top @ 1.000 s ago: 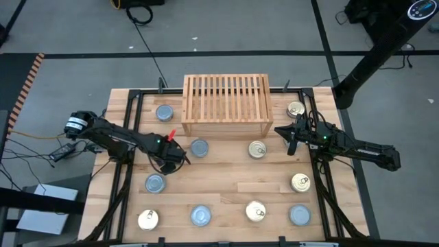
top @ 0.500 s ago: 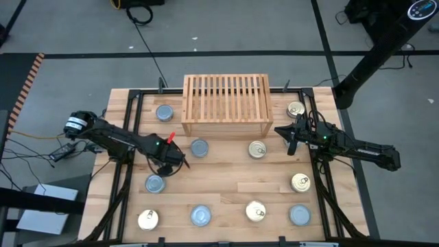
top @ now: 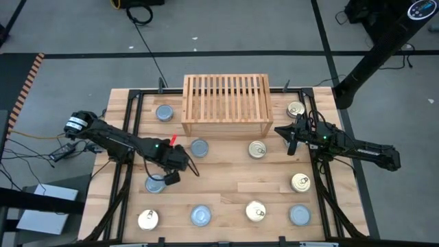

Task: Stack canned seafood by type on shelf
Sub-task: Put the blue pink tuna can on the shelf

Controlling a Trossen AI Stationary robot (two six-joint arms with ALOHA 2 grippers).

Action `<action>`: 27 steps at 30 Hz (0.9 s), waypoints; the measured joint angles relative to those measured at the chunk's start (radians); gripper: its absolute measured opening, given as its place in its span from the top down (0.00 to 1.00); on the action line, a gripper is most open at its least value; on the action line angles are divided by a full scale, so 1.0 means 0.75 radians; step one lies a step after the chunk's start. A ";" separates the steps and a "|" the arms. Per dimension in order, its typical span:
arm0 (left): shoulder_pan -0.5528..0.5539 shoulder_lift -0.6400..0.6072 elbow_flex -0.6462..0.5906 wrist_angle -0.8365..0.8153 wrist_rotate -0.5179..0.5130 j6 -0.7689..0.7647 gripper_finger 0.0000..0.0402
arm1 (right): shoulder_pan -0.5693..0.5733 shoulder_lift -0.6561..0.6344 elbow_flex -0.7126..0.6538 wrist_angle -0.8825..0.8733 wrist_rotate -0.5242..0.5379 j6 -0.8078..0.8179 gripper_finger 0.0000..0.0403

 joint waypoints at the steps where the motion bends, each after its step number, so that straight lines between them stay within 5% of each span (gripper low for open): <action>1: -0.001 -0.001 0.016 0.005 0.000 0.010 1.00 | -0.001 0.000 0.000 0.000 0.000 0.000 0.90; 7: -0.044 -0.001 0.078 -0.013 -0.010 0.029 1.00 | 0.000 0.000 0.000 0.000 0.000 0.000 0.90; 13: -0.060 -0.002 0.028 -0.270 -0.165 -0.027 1.00 | 0.000 0.000 -0.001 0.000 -0.001 0.000 0.90; 20: -0.054 -0.020 -0.159 -0.038 -0.115 -0.038 1.00 | 0.000 0.000 0.000 0.000 0.000 0.000 0.90; 27: -0.075 -0.013 -0.142 0.236 -0.086 -0.004 1.00 | 0.000 0.000 -0.001 0.000 -0.001 0.000 0.90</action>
